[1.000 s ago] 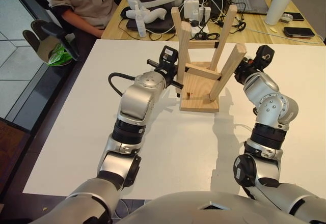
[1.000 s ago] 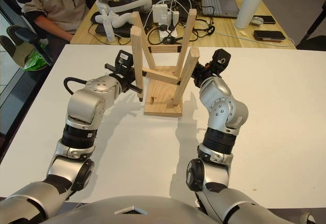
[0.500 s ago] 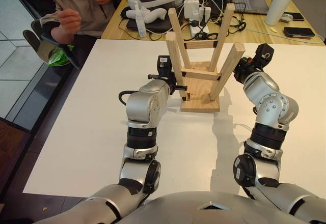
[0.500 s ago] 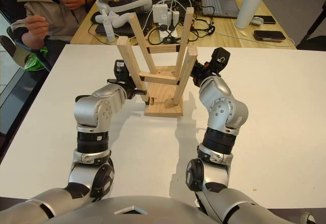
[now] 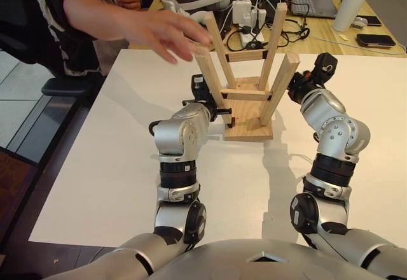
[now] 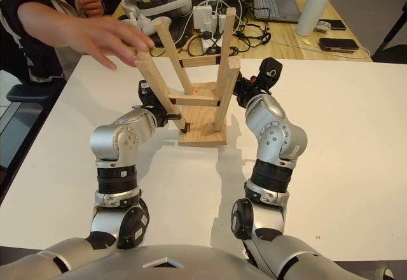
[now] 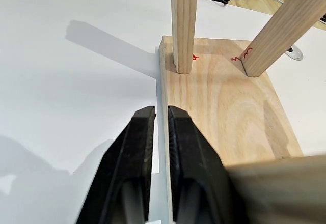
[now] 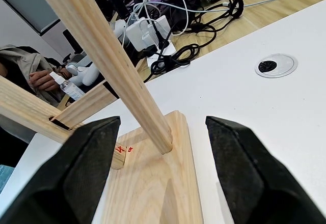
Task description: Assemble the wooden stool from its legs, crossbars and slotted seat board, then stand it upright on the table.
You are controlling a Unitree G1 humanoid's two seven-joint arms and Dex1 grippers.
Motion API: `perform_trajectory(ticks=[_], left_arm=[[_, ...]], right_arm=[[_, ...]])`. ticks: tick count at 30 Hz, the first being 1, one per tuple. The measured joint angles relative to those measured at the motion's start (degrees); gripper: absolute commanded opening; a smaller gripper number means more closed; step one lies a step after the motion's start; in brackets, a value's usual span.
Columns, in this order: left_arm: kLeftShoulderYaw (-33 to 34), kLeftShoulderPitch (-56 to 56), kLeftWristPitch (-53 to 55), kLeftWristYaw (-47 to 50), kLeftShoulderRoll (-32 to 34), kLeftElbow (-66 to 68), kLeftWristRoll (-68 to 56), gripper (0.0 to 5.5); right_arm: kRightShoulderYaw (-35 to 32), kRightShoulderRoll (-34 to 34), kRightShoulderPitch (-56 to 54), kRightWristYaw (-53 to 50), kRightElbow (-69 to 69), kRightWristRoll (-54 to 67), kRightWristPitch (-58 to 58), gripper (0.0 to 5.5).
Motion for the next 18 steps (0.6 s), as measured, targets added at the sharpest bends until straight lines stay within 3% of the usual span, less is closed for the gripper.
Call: perform_trajectory(ticks=[18], left_arm=[[0.0,0.0,-0.3,0.0,0.0,0.4,-1.3,0.49]], right_arm=[[0.0,-0.4,0.1,0.0,-0.1,-0.1,0.4,3.14]])
